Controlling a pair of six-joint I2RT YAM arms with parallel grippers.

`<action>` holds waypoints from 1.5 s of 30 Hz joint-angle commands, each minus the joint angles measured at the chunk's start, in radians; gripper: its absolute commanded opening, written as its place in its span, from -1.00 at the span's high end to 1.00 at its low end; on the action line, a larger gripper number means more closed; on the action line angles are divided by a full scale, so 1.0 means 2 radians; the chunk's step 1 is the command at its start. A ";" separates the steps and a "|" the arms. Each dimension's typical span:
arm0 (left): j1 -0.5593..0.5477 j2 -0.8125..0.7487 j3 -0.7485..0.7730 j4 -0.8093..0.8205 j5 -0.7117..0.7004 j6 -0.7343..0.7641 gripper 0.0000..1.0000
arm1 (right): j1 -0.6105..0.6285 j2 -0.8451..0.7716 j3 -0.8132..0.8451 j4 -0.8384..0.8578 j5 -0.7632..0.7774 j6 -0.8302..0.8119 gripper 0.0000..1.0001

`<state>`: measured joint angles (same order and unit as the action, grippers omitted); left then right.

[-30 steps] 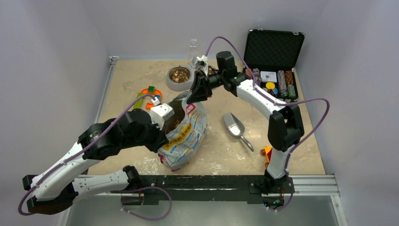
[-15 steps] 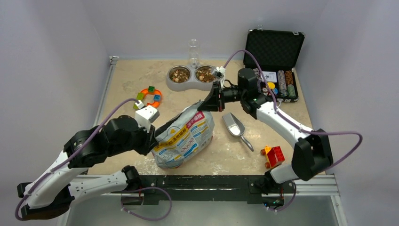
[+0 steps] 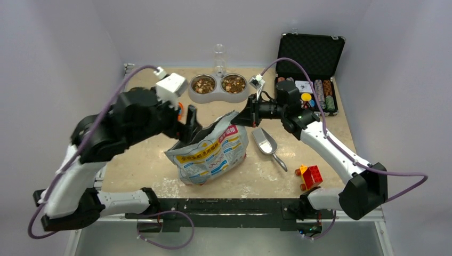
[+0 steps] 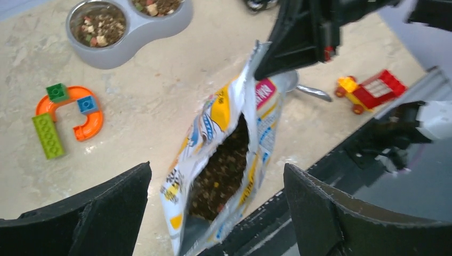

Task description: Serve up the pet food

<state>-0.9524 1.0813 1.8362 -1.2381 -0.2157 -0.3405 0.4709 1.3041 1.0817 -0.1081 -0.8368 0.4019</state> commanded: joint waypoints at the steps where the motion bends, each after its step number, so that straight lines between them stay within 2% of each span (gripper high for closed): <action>1: 0.046 0.096 0.012 0.017 -0.003 0.056 -0.98 | -0.004 -0.021 0.044 -0.002 0.040 0.014 1.00; 5: 0.060 0.135 0.014 0.027 0.066 0.088 -0.98 | -0.004 -0.023 0.058 -0.032 0.041 -0.006 1.00; 9: 0.056 0.132 -0.058 0.072 0.142 0.065 -0.98 | -0.004 -0.026 0.066 -0.048 0.045 -0.014 1.00; 12: 0.032 0.126 -0.118 0.092 0.126 0.038 -0.95 | -0.004 -0.029 0.069 -0.053 0.048 -0.014 1.00; 15: 0.016 0.115 -0.150 0.090 0.080 0.032 -0.70 | -0.004 -0.035 0.069 -0.063 0.058 -0.021 0.98; 17: 0.015 0.105 -0.166 0.086 0.062 0.031 -0.37 | -0.004 -0.041 0.065 -0.069 0.061 -0.041 0.79; 19: 0.015 0.088 -0.177 0.086 0.046 0.032 -0.04 | -0.004 -0.048 0.064 -0.076 0.031 -0.090 0.47; 21: 0.015 0.070 -0.188 0.090 0.039 0.034 0.05 | 0.008 -0.053 0.069 -0.100 0.014 -0.169 -0.05; 23: 0.016 0.053 -0.198 0.104 0.051 0.038 0.10 | 0.047 -0.051 0.084 -0.145 0.048 -0.286 -0.23; 25: 0.016 0.042 -0.202 0.119 0.075 0.041 0.17 | 0.071 -0.041 0.093 -0.170 0.066 -0.344 -0.32; 31: 0.017 0.038 -0.198 0.139 0.123 0.049 0.34 | 0.077 0.010 0.137 -0.204 0.049 -0.414 -0.36; 34: 0.017 0.045 -0.195 0.131 0.136 0.050 0.46 | 0.086 0.011 0.130 -0.212 0.064 -0.466 -0.36; 38: 0.017 0.046 -0.201 0.108 0.136 0.037 0.46 | 0.097 0.003 0.107 -0.223 0.082 -0.532 -0.33; 39: 0.017 0.045 -0.203 0.099 0.134 0.032 0.43 | 0.099 0.001 0.103 -0.227 0.092 -0.544 -0.30; 42: 0.017 0.042 -0.211 0.078 0.140 0.021 0.13 | 0.101 -0.018 0.081 -0.212 0.106 -0.556 -0.21; 43: 0.017 0.039 -0.216 0.073 0.143 0.017 0.00 | 0.101 -0.026 0.074 -0.202 0.106 -0.555 -0.08; 45: 0.017 0.027 -0.230 0.065 0.144 0.010 -0.15 | 0.101 -0.041 0.060 -0.176 0.115 -0.543 0.36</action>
<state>-0.9226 1.1744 1.4189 -1.0454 0.0452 -0.2848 0.6743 1.2930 1.2465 -0.5304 -0.6712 -0.6361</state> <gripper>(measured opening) 0.506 0.500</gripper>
